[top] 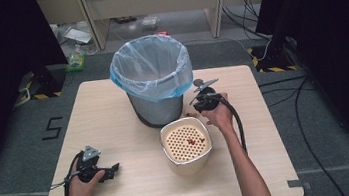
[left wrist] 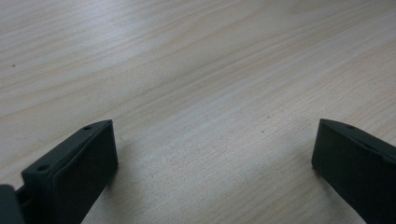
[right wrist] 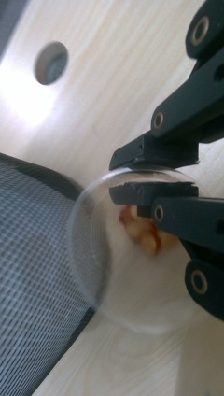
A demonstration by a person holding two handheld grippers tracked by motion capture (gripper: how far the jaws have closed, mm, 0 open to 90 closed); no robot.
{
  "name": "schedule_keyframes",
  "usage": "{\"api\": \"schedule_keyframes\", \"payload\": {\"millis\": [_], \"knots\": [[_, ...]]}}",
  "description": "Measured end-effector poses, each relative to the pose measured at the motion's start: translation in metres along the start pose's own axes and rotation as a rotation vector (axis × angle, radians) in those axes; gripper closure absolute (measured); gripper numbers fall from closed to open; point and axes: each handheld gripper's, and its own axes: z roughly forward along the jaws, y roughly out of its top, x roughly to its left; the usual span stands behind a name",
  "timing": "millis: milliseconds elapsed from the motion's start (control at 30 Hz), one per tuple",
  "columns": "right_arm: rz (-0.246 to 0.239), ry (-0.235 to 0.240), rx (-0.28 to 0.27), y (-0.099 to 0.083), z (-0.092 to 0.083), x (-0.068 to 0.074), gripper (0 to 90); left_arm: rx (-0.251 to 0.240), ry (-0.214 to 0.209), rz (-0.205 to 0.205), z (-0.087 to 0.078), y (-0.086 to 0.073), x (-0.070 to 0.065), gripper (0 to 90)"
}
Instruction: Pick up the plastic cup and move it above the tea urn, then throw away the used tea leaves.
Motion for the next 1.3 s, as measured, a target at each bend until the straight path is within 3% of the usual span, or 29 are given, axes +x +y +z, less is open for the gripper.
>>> {"api": "schedule_keyframes", "payload": {"millis": [100, 467, 667, 933, 1300], "knots": [[-0.037, -0.053, -0.011, -0.001, -0.010, -0.002, 86.6, 0.000, 0.000, 0.000, 0.000, 0.000, 0.000, 0.0], [-0.068, -0.180, -0.117, -0.006, -0.051, -0.018, 86.6, 0.000, 0.000, 0.000, 0.000, 0.000, 0.000, 0.0], [-0.099, -0.244, -0.177, -0.007, -0.069, -0.017, 86.6, 0.000, 0.000, -0.001, 0.000, 0.000, 0.000, 0.0], [-0.164, -0.313, -0.267, -0.008, -0.093, -0.001, 86.6, 0.000, 0.000, -0.001, 0.000, 0.000, 0.000, 0.0], [-0.294, -0.394, -0.396, -0.021, -0.116, 0.037, 86.6, 0.000, 0.000, -0.001, 0.000, 0.000, 0.000, 0.0]]}}
